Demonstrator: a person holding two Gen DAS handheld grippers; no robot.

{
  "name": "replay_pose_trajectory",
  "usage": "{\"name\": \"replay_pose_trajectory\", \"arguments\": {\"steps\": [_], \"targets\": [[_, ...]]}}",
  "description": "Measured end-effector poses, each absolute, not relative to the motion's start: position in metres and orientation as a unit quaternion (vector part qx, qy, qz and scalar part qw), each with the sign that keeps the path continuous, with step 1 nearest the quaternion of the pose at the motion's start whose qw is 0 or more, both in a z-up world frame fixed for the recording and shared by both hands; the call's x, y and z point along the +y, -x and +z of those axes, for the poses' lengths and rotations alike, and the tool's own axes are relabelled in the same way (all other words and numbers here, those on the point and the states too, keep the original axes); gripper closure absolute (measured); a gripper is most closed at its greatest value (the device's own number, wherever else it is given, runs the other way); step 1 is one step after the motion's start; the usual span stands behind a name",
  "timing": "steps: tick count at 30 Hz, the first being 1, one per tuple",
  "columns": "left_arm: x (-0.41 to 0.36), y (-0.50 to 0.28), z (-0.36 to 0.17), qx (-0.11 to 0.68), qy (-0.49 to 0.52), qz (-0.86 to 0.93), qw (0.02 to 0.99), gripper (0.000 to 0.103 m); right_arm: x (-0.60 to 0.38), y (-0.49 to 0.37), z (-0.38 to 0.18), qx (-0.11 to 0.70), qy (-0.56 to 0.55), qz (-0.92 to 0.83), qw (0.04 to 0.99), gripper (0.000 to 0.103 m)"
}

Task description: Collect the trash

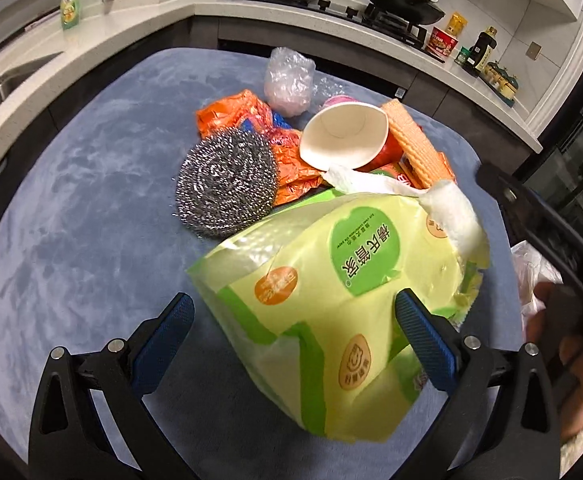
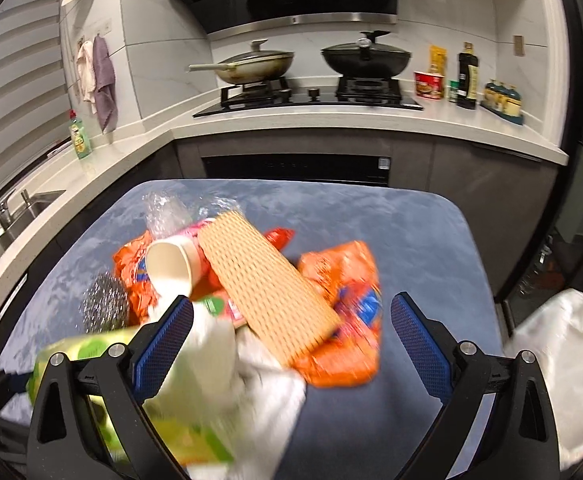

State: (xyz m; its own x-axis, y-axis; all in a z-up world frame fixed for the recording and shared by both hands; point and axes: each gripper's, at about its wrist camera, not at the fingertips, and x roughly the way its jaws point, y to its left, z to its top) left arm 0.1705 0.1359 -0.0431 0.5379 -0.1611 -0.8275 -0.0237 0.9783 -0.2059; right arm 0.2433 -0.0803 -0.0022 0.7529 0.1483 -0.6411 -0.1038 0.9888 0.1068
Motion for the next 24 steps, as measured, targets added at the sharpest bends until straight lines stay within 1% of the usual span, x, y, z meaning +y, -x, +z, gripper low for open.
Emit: {"name": "replay_pose_trajectory", "arguments": {"steps": [2, 3, 6, 8, 9, 10, 11, 12, 13, 14, 16, 17, 18, 19, 22, 24], "targets": [[0.136, -0.173, -0.046, 0.479, 0.094, -0.040, 0.872, 0.008, -0.074, -0.255, -0.009, 0.352, -0.025, 0.073, 0.933, 0.015], [0.137, -0.174, -0.047, 0.479, 0.096, -0.040, 0.871, 0.010, -0.071, -0.262, -0.013, 0.356, -0.022, 0.081, 0.931, 0.017], [0.141, -0.179, -0.054, 0.489, 0.109, -0.049, 0.864, 0.023, -0.064, -0.278, -0.025, 0.367, -0.011, 0.088, 0.926, 0.021], [0.143, -0.181, -0.057, 0.491, 0.109, -0.050, 0.863, 0.026, -0.063, -0.286, -0.035, 0.374, -0.011, 0.089, 0.923, 0.022], [0.144, -0.180, -0.057, 0.489, 0.106, -0.050, 0.864, 0.027, -0.064, -0.289, -0.039, 0.378, -0.018, 0.090, 0.921, 0.027], [0.144, -0.180, -0.057, 0.486, 0.104, -0.053, 0.866, 0.030, -0.065, -0.292, -0.042, 0.382, -0.020, 0.089, 0.919, 0.036], [0.143, -0.179, -0.056, 0.483, 0.100, -0.059, 0.868, 0.032, -0.065, -0.294, -0.044, 0.388, -0.023, 0.092, 0.917, 0.042], [0.142, -0.178, -0.054, 0.479, 0.094, -0.063, 0.870, 0.036, -0.065, -0.294, -0.045, 0.390, -0.025, 0.099, 0.915, 0.049], [0.142, -0.177, -0.053, 0.476, 0.092, -0.066, 0.872, 0.038, -0.064, -0.292, -0.045, 0.389, -0.024, 0.101, 0.915, 0.055], [0.140, -0.175, -0.051, 0.472, 0.089, -0.070, 0.874, 0.039, -0.062, -0.290, -0.045, 0.387, -0.019, 0.101, 0.916, 0.058], [0.139, -0.173, -0.049, 0.468, 0.083, -0.077, 0.876, 0.047, -0.057, -0.281, -0.040, 0.383, -0.006, 0.105, 0.918, 0.073], [0.138, -0.171, -0.048, 0.468, 0.081, -0.083, 0.876, 0.049, -0.055, -0.278, -0.038, 0.379, -0.001, 0.105, 0.920, 0.076], [0.137, -0.169, -0.047, 0.467, 0.079, -0.084, 0.877, 0.051, -0.054, -0.273, -0.034, 0.373, 0.003, 0.107, 0.922, 0.084], [0.136, -0.167, -0.046, 0.466, 0.078, -0.086, 0.877, 0.056, -0.054, -0.268, -0.029, 0.368, 0.006, 0.107, 0.924, 0.087], [0.137, -0.159, -0.041, 0.461, 0.077, -0.090, 0.879, 0.062, -0.061, -0.252, -0.012, 0.350, 0.000, 0.103, 0.931, 0.088], [0.139, -0.151, -0.036, 0.456, 0.077, -0.093, 0.882, 0.064, -0.069, -0.242, 0.000, 0.339, -0.010, 0.098, 0.936, 0.088]]}}
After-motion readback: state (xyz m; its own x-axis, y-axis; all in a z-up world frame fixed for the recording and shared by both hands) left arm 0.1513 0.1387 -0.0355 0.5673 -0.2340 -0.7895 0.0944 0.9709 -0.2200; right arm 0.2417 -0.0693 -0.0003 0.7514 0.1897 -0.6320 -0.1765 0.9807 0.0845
